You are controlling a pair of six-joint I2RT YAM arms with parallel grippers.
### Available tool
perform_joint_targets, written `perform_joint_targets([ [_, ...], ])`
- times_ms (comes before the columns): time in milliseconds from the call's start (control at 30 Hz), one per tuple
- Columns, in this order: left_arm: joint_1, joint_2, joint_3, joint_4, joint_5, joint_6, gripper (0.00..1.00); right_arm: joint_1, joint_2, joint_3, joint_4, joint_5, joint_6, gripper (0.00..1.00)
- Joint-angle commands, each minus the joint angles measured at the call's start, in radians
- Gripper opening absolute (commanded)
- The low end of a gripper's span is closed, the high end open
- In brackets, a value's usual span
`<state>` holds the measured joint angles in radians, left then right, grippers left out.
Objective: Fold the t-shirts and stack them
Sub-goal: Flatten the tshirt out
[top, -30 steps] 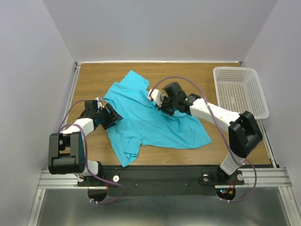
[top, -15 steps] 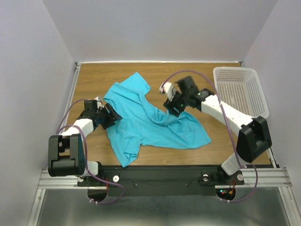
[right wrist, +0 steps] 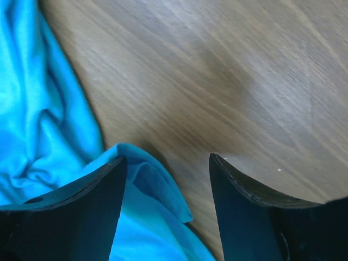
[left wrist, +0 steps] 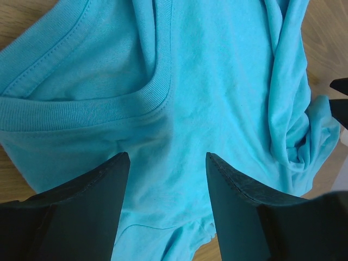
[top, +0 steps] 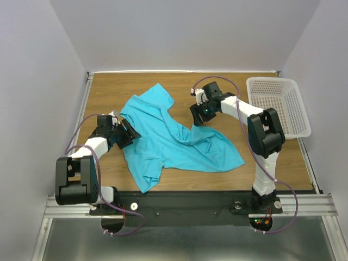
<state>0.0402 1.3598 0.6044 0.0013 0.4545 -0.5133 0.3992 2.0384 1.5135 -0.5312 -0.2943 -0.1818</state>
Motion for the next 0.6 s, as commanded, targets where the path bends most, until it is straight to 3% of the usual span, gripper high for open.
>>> perform_joint_targets([
  [0,-0.003,-0.03,0.026,0.0,0.001,0.022,0.69,0.001,-0.024,0.059,0.011,-0.092,0.065,0.66],
  [567,-0.003,-0.034,0.021,0.0,0.004,0.025,0.69,0.001,-0.08,0.036,-0.001,-0.224,0.122,0.62],
])
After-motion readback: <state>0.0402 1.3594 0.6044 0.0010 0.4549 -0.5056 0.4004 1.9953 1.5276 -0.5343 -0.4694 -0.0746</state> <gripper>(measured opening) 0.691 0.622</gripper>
